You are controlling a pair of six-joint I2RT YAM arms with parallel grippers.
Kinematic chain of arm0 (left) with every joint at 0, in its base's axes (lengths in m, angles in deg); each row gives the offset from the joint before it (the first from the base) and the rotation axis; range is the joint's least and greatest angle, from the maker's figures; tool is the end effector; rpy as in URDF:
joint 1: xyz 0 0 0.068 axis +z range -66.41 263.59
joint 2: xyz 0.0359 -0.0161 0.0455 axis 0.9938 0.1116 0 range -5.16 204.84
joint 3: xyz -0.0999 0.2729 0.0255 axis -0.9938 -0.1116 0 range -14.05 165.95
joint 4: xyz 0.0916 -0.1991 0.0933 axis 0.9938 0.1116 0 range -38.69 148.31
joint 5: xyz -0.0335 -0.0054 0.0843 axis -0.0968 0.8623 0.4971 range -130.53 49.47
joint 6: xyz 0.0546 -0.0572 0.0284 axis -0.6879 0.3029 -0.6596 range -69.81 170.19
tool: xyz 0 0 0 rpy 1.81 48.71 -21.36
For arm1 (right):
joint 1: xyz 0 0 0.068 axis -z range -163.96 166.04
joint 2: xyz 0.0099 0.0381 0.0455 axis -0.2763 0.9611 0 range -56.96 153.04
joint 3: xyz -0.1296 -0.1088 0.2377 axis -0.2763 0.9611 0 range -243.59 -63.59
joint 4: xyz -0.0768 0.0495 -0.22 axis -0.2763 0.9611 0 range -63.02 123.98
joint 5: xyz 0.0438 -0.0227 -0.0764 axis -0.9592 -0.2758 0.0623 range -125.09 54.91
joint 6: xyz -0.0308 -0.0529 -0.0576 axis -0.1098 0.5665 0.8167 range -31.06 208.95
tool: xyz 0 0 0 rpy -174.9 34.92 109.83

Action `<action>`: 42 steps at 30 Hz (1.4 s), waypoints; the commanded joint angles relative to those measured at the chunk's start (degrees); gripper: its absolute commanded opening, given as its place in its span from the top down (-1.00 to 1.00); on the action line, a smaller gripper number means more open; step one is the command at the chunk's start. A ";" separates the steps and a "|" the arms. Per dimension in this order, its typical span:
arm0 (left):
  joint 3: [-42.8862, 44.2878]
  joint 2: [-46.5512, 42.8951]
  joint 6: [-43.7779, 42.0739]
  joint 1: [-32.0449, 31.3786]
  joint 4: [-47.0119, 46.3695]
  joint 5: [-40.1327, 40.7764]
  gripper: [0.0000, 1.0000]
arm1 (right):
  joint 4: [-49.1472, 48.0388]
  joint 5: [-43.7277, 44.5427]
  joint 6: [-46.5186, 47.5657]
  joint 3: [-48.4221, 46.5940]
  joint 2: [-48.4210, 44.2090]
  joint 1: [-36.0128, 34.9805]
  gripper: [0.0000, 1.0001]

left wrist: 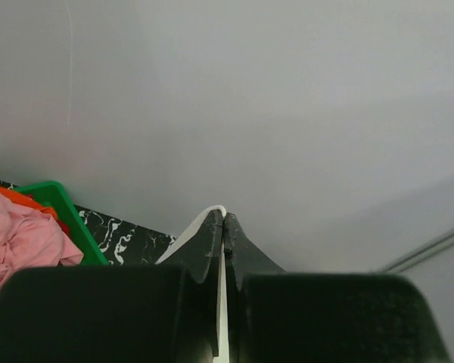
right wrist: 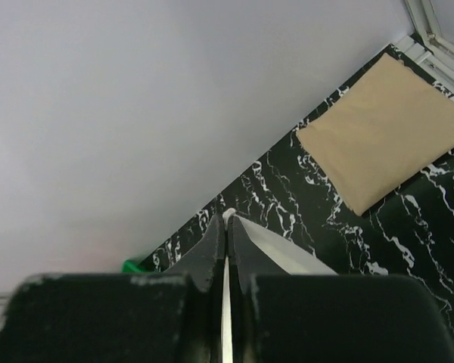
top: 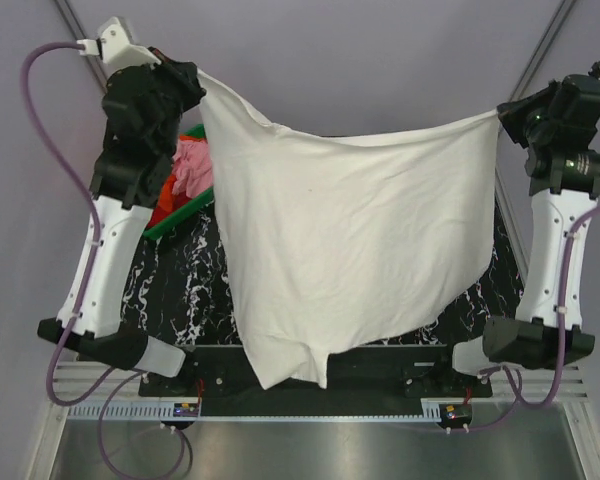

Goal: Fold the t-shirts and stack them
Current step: Flatten the tshirt out

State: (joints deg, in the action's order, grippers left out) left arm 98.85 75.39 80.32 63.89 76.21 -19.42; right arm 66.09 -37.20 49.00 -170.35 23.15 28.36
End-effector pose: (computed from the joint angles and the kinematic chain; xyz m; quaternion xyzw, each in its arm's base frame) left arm 0.2618 -0.0656 0.5800 -0.1960 0.6334 -0.2017 0.7209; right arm 0.2792 -0.0582 0.5133 0.3330 0.7050 0.1634 0.6045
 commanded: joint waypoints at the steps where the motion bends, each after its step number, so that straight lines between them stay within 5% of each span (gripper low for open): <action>1: 6.96 2.93 -0.78 1.16 -11.63 3.25 1.00 | -7.65 1.76 2.85 -10.90 5.28 0.08 1.00; 8: 22.16 10.93 -3.40 1.25 -19.45 0.87 1.00 | -2.22 0.44 8.03 -44.08 21.29 1.04 1.00; 13: 19.03 8.57 -7.36 1.33 -28.58 0.61 1.00 | -1.06 1.76 8.57 -48.29 23.07 4.03 1.00; 17: 15.87 5.60 -6.76 1.42 -27.98 -2.02 1.00 | -1.32 1.76 9.01 -40.13 18.95 4.56 1.00; 28: -42.91 -25.16 0.10 1.25 -36.51 -3.79 1.00 | -11.87 0.87 9.97 15.14 -9.87 4.56 1.00; 34: -64.35 -43.69 4.22 1.25 -27.30 -5.63 1.00 | -8.90 4.45 2.61 44.74 -23.76 4.56 1.00; 42: -80.46 -57.16 12.22 1.25 -11.12 -9.32 1.00 | 1.66 7.83 -2.50 62.72 -30.72 4.56 1.00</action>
State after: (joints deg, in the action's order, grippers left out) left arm 22.44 20.09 87.84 64.85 59.21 -26.26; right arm 63.86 -32.82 49.77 -110.74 -5.92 32.64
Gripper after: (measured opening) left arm 0.012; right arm 0.012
